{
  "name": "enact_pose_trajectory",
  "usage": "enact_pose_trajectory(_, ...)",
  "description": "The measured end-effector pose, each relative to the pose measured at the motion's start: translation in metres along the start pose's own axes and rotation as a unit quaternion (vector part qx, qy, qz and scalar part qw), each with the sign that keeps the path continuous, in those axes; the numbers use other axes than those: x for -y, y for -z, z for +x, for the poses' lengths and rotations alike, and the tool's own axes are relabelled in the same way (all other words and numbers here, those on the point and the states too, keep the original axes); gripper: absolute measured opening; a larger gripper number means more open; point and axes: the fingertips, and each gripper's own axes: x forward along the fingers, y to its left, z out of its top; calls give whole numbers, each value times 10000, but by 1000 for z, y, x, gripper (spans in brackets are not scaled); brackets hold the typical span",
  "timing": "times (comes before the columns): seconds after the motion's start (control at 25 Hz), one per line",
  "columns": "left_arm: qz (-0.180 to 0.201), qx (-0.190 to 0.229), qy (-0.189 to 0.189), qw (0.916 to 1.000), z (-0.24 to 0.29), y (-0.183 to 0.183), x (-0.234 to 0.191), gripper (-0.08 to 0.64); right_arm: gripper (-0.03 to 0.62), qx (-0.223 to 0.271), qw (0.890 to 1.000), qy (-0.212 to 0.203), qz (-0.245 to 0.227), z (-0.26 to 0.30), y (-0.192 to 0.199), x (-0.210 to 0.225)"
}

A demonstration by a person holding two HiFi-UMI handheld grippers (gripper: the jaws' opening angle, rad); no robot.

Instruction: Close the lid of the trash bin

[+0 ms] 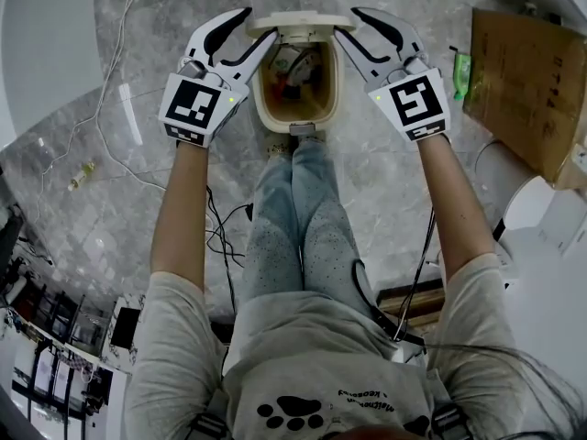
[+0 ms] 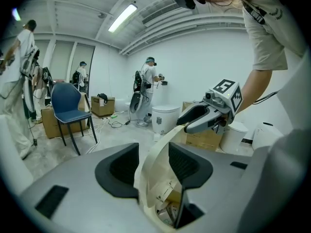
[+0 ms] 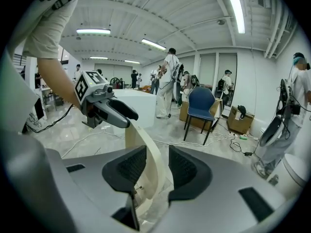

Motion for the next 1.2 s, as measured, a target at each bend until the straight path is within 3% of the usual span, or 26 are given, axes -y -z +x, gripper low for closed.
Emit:
enact_pose_trajectory(0.2, -82, -135, -37, 9999, 7, 7, -1, 184, 155, -127, 9999, 4, -14, 1, 9, 9)
enact_pose_trajectory(0.32, -118, -155, -65, 9998, 2, 15, -5, 169, 121, -166, 9998, -18, -53, 6, 10, 4)
enact_pose_trajectory(0.4, -43, -209, -124, 9997, -1, 17, -7, 109, 98, -183, 9997, -67, -114, 6, 10, 0)
enact_pose_trajectory(0.52, 195, -323, -102, 9992, -3, 18, -3, 100, 94, -199, 9995, -110, -208, 2, 12, -5)
enact_pose_trajectory(1.2, 392, -364, 101, 9985, -34, 42, 48, 112, 95, -295, 9973, -164, -653, -31, 34, -56)
